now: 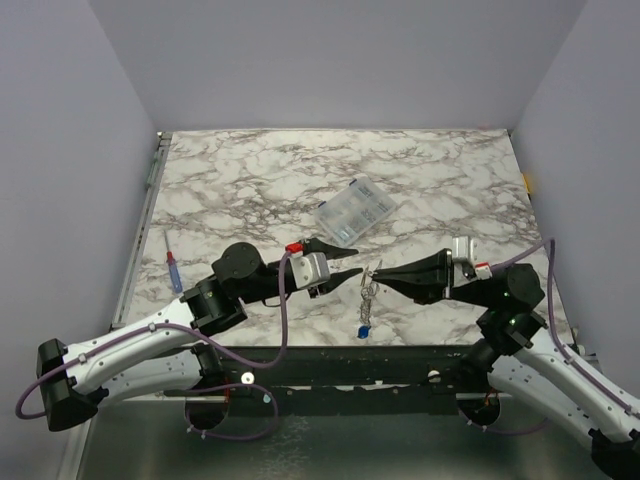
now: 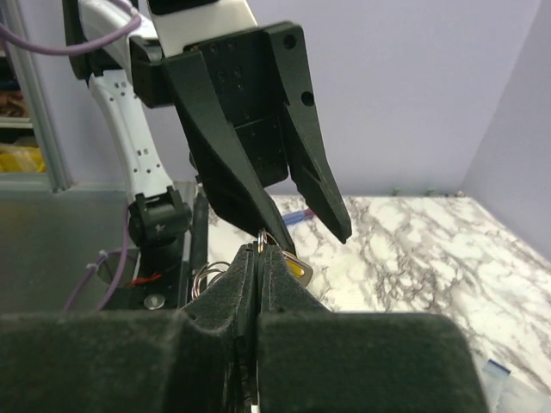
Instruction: Put the keys on the keyring
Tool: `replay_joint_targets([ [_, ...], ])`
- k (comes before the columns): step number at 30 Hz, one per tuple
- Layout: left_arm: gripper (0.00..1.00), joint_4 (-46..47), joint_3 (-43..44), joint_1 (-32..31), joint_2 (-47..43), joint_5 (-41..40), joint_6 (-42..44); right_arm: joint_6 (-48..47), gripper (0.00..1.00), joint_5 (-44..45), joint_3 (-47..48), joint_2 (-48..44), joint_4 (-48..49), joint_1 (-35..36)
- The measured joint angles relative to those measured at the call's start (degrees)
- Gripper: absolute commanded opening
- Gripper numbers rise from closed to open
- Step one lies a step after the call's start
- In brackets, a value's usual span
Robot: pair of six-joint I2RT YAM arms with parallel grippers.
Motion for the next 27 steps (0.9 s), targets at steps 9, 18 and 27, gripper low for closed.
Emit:
replay_joint_targets([
  [9, 0.35, -2.91, 0.07, -1.07, 0.66, 1.25, 2.8, -0.02, 0.01, -2.29, 0.0, 1.92, -3.17, 0.0],
  [18, 0.52, -6.78, 0.11, -2.51, 0.52, -4.35, 5.51, -1.4, 0.01, -2.12, 1.22, 1.55, -5.95, 0.0],
  [27, 0.41, -10.19, 0.55, -4.11, 0.59, -8.57, 7.19, -2.49, 0.01, -1.16, 1.53, 1.03, -7.28, 0.0],
])
